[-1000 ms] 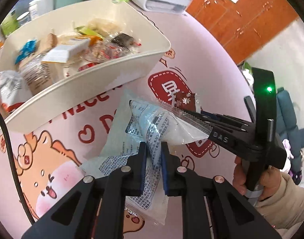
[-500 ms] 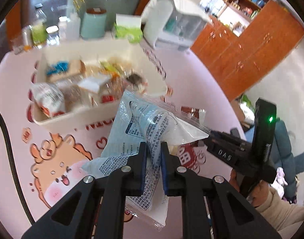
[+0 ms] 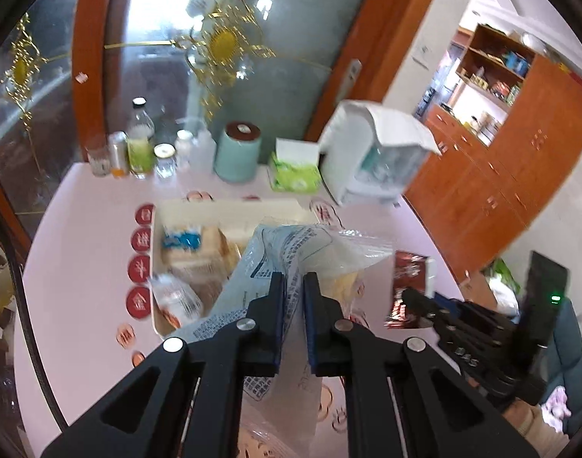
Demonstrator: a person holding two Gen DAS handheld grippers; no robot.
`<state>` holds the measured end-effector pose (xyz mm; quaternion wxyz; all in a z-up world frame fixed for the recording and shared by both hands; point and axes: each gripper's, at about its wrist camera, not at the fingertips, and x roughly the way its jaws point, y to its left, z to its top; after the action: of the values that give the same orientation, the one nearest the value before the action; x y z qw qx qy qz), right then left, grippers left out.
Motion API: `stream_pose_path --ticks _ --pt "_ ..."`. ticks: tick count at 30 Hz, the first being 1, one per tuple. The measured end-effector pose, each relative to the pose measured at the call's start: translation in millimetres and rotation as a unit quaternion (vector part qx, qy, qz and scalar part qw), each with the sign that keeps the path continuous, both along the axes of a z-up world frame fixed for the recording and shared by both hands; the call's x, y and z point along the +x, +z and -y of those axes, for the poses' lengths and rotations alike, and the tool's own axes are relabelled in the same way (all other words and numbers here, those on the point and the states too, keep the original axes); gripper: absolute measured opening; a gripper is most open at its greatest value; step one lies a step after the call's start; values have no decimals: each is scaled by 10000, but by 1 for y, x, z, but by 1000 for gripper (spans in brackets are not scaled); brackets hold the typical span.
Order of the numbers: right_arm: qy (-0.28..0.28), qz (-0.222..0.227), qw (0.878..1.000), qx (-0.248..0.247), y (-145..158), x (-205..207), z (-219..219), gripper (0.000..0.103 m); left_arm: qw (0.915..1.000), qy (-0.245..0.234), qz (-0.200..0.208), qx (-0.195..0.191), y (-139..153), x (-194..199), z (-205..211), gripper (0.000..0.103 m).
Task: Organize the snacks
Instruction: 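Lift both snacks and carry them over the white tray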
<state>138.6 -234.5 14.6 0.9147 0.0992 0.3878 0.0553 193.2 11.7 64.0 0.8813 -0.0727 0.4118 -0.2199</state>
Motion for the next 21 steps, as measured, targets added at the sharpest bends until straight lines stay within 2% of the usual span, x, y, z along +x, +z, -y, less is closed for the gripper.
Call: stream_pose_path --ticks 4,9,15,21 --pt "79 389 9989 -266 35 23 -6 17 9997 168 191 -2 13 22 0 6" --pt "119 439 9981 -413 49 56 -13 17 9990 330 299 55 15 48 8 4" --pt "194 249 9980 -543 35 87 -21 17 9976 511 402 245 1 79 18 2" --pt "205 -159 9972 -706 -1 122 -26 17 9966 672 184 449 -32 118 29 2"
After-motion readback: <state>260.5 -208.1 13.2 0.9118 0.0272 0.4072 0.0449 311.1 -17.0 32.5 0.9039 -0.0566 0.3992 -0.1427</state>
